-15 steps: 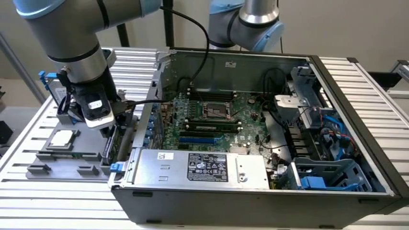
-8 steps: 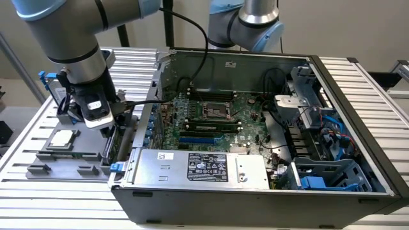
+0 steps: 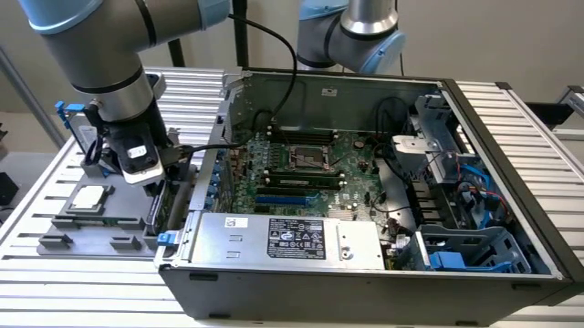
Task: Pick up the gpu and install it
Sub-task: 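Pick up the gpu and move the gpu toward the slot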
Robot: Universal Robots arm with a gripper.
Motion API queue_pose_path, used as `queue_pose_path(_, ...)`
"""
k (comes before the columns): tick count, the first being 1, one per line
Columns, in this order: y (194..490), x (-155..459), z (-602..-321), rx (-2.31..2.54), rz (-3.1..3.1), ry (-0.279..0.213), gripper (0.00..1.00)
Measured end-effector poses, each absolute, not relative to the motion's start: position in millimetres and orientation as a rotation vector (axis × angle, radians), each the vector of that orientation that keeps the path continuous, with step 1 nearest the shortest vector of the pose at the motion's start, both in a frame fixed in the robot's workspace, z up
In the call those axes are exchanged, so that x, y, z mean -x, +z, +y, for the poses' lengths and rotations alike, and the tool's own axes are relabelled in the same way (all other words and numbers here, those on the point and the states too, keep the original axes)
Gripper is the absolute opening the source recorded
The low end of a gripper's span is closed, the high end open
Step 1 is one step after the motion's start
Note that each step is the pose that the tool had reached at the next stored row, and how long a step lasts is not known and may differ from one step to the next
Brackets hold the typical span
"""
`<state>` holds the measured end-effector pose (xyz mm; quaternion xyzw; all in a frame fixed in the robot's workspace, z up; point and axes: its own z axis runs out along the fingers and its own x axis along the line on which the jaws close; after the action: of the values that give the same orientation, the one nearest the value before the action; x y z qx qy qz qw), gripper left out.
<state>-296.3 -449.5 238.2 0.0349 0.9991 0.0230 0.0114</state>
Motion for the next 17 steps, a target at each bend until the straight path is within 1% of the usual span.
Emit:
queue_pose_path(1,238.2,296.3,-449.1,-0.109,3.116,0.072,0.00)
queue_pose_path(17,237.8,296.1,-447.0,-0.109,3.116,0.072,0.00)
